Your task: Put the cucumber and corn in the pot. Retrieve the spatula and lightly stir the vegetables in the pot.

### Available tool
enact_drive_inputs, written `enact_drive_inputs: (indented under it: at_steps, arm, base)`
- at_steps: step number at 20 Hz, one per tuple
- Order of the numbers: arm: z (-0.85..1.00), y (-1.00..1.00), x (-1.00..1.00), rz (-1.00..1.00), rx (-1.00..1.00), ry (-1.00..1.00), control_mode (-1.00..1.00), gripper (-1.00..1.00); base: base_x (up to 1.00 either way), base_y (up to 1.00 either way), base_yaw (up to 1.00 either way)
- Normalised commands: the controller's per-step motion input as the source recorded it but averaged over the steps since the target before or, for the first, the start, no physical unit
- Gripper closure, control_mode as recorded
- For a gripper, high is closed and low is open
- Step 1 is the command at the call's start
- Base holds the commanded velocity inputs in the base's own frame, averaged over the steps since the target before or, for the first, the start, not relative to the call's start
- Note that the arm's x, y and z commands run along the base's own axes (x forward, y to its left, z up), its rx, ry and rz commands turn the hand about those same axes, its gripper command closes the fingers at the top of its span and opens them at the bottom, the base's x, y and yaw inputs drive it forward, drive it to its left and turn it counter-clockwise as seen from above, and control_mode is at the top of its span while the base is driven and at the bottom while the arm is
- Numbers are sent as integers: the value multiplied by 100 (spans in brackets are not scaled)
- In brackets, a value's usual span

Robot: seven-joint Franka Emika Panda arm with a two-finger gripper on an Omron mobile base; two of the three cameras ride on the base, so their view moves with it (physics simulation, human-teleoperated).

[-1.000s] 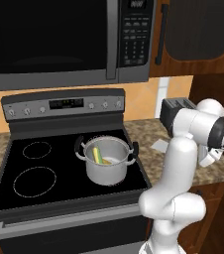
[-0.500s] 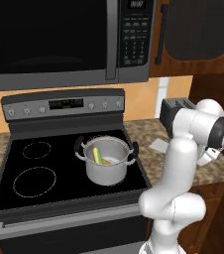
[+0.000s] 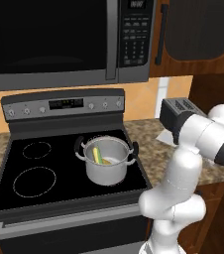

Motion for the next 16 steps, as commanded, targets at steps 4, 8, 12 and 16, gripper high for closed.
enact_drive_inputs:
  at_steps: [4,8,12,16]
  arm:
    - [100,49,-70,0,-21,1,-100,100]
    - [100,83,-62,2,-33,0,-100,100]
    - [100,82,-41,5,-39,-3,-100,100]
    - [100,72,-28,4,-46,-15,-100,100]
  base:
    - [0,0,0]
    - [0,0,0]
    - [0,0,0]
    - [0,0,0]
